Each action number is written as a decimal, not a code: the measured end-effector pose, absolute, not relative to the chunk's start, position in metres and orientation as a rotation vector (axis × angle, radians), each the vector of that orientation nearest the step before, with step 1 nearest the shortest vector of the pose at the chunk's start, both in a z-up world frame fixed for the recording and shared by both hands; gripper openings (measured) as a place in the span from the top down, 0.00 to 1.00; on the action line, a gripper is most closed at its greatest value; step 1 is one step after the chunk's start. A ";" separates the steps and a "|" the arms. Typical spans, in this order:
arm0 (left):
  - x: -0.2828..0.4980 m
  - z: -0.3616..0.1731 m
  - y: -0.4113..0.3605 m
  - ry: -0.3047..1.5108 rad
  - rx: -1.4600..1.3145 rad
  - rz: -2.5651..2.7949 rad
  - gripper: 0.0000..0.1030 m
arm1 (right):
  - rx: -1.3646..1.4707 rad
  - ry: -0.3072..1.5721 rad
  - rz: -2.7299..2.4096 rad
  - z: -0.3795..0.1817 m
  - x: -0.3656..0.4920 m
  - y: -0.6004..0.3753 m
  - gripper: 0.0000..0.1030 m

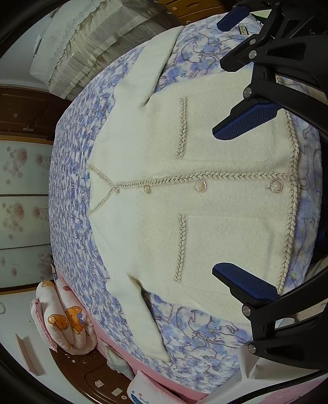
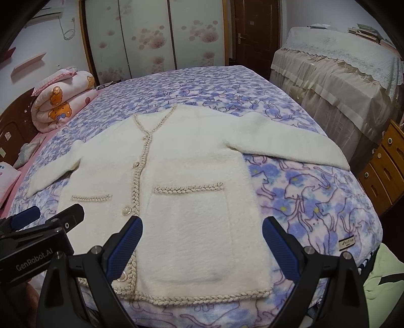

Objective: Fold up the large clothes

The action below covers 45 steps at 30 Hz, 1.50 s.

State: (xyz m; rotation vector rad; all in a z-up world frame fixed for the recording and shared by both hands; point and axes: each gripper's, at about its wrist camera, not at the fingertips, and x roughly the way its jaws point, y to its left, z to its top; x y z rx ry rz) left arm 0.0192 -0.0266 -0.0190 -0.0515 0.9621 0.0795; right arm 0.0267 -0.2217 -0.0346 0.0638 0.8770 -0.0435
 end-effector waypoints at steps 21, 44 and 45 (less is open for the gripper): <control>0.020 -0.019 -0.027 0.966 -0.049 0.081 0.06 | 0.071 0.880 -0.020 -0.037 0.028 -0.212 0.06; 0.023 -0.021 -0.024 0.975 -0.051 0.079 0.06 | 0.085 0.891 0.012 -0.035 0.028 -0.211 0.06; 0.023 -0.021 -0.024 0.976 -0.051 0.078 0.06 | 0.085 0.891 0.014 -0.036 0.029 -0.213 0.06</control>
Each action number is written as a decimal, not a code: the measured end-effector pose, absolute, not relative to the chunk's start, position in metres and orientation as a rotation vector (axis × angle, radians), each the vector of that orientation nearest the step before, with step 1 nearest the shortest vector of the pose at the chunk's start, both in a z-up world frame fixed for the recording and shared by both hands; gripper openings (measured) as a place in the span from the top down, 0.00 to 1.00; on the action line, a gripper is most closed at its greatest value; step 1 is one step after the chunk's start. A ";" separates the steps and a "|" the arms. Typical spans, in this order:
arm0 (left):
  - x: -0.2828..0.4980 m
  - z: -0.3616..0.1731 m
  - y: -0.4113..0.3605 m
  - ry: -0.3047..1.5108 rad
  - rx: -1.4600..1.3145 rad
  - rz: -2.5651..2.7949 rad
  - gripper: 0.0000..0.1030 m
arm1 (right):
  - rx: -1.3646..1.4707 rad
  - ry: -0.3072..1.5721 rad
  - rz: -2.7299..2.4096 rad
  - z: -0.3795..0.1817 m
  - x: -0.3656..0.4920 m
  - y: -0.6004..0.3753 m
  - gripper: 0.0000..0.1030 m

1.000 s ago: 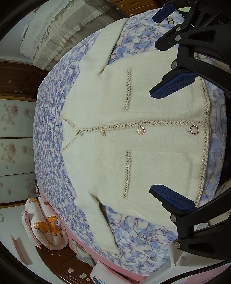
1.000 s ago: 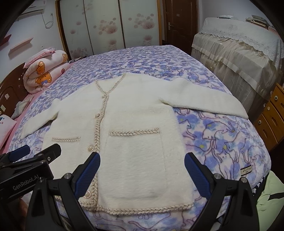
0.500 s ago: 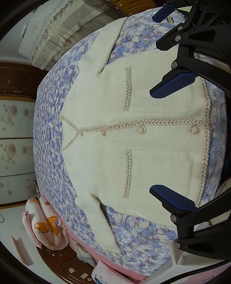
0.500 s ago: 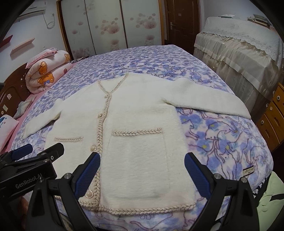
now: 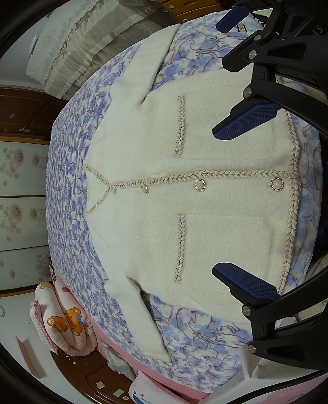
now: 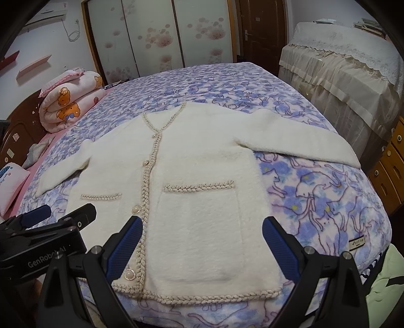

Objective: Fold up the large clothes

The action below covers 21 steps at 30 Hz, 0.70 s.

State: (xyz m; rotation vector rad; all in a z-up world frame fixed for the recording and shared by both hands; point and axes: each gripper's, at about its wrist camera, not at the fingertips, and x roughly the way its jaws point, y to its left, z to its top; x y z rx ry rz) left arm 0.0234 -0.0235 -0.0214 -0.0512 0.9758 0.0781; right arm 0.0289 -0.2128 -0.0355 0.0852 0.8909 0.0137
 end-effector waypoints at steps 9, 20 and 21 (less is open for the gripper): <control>0.028 -0.026 -0.026 0.980 -0.054 0.065 0.06 | 0.084 0.897 0.019 -0.037 0.031 -0.211 0.06; 0.051 -0.022 -0.033 0.966 -0.063 0.025 0.06 | 0.058 0.879 0.035 -0.029 0.039 -0.212 0.06; 0.053 -0.022 -0.033 0.967 -0.065 0.021 0.06 | 0.058 0.878 0.038 -0.028 0.039 -0.213 0.06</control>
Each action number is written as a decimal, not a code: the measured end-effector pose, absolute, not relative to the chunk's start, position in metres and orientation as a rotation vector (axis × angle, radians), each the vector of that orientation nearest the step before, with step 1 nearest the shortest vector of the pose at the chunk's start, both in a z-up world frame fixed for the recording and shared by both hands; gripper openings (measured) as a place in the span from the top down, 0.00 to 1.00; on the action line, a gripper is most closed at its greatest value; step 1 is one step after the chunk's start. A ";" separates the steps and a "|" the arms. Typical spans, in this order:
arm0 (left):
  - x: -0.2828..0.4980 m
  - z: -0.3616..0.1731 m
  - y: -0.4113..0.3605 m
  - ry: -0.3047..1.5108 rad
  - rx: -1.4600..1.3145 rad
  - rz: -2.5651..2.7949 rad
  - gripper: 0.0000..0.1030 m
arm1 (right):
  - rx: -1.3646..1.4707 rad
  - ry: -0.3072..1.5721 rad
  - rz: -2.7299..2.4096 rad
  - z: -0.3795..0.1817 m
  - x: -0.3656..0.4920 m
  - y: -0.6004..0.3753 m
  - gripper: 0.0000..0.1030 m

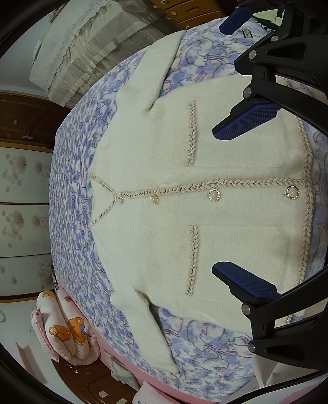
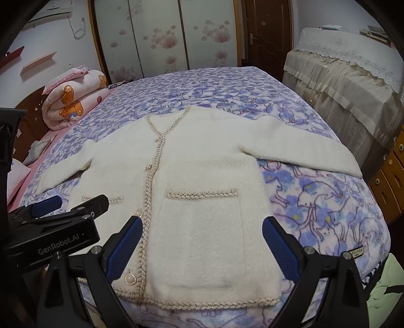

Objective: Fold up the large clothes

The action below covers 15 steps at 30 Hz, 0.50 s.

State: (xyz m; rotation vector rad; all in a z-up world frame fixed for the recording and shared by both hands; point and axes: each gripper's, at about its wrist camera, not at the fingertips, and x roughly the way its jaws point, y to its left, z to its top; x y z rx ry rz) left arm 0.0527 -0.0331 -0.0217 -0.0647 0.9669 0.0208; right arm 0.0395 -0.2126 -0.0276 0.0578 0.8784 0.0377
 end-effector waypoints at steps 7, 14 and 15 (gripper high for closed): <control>0.065 -0.004 -0.030 0.941 -0.036 0.037 0.06 | 0.058 0.883 0.031 -0.012 0.048 -0.223 0.06; 0.090 0.025 -0.033 0.884 -0.009 0.039 0.06 | 0.039 0.847 0.040 0.017 0.072 -0.246 0.07; 0.096 0.030 -0.034 0.877 -0.005 0.033 0.06 | 0.037 0.837 0.039 0.022 0.076 -0.251 0.07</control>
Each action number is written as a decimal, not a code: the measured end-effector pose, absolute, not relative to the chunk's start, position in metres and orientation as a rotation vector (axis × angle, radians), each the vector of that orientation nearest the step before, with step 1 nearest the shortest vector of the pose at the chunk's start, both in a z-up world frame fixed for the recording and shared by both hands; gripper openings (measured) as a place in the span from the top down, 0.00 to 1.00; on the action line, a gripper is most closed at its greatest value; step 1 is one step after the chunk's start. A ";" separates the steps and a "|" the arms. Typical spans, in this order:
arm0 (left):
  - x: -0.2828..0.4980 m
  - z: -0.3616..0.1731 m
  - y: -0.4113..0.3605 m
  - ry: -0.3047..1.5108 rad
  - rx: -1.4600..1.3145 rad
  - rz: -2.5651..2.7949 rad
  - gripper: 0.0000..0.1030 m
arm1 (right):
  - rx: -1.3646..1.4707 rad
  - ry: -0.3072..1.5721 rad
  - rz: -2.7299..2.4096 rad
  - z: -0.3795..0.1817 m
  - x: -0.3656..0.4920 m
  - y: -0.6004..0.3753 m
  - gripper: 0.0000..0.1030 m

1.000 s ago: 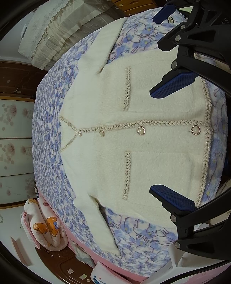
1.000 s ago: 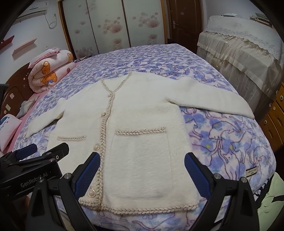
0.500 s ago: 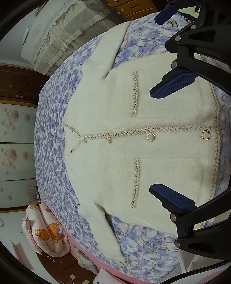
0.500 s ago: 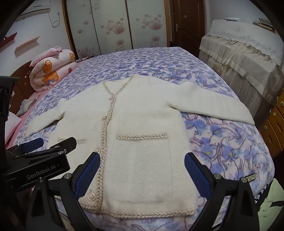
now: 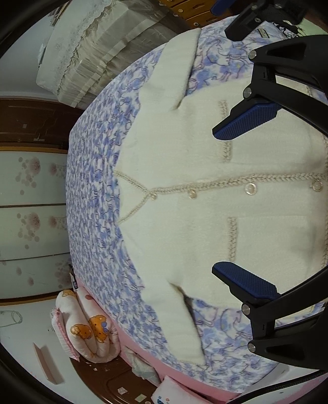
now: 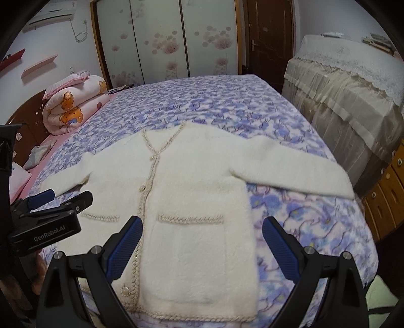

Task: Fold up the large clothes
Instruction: 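Grasp the cardigan sleeve cuff with the right gripper and fold it across the body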

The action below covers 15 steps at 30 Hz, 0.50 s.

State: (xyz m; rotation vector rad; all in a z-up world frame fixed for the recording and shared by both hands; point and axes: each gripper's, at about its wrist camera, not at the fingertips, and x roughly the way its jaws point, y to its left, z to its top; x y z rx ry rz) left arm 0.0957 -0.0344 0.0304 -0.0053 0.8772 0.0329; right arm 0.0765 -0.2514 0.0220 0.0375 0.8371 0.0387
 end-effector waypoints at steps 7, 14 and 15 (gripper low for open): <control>0.134 0.071 -0.067 0.765 0.084 -0.013 0.06 | 0.044 0.779 -0.027 0.046 0.107 -0.296 0.07; 0.183 0.088 -0.109 0.733 0.078 -0.133 0.06 | 0.094 0.789 -0.129 0.032 0.141 -0.356 0.07; 0.191 0.086 -0.115 0.743 0.074 -0.150 0.06 | 0.123 0.800 -0.140 0.024 0.148 -0.370 0.07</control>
